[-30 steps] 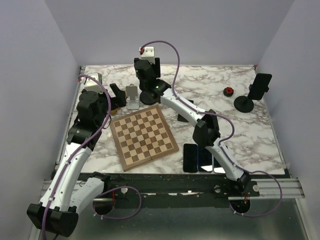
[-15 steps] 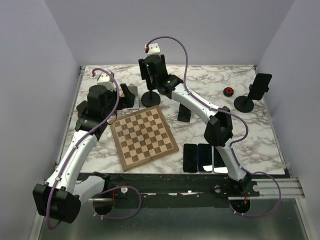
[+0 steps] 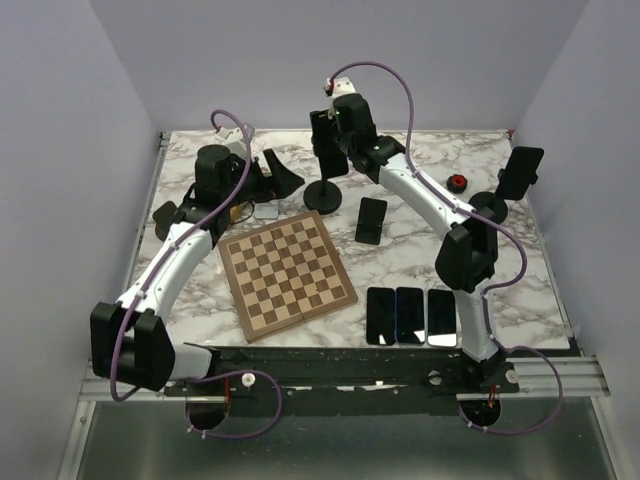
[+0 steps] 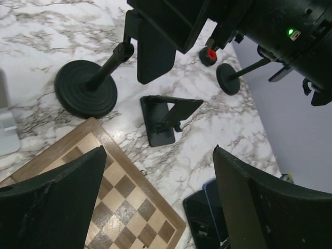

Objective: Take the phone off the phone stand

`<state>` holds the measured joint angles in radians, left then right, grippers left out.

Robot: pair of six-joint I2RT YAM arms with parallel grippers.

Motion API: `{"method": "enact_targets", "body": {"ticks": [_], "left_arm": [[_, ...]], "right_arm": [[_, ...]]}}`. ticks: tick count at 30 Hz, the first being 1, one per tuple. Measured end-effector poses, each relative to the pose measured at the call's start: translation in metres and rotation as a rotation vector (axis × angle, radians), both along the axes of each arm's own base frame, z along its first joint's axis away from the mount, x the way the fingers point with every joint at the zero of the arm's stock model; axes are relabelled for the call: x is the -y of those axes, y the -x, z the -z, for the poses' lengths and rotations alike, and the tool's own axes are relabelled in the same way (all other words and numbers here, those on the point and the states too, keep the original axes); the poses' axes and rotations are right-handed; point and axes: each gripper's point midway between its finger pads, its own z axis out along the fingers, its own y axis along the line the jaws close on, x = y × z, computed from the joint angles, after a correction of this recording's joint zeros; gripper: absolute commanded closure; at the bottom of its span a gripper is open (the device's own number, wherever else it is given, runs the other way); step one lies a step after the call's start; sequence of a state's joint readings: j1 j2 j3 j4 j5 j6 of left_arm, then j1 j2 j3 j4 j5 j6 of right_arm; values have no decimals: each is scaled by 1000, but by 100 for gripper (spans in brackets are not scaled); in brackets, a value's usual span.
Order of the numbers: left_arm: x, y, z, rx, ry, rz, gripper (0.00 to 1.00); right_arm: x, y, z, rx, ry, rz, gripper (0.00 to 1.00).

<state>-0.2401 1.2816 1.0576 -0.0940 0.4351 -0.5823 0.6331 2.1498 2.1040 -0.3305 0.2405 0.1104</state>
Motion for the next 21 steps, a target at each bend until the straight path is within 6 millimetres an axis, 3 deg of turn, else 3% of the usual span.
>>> {"method": "enact_targets", "body": {"ticks": [4,11,15,21], "left_arm": [[15,-19,-2,-14,81,47,16],[40,-58,21,-73,157,135,29],[46,-71,31,-76,170,155,42],[55,-96,16,-2,190,180,43]], "right_arm": [[5,0,0,-22,-22,-23,99],[3,8,0,-67,-25,-59,99],[5,7,0,-84,-47,-73,99],[8,6,0,-104,-76,-89,99]]}}
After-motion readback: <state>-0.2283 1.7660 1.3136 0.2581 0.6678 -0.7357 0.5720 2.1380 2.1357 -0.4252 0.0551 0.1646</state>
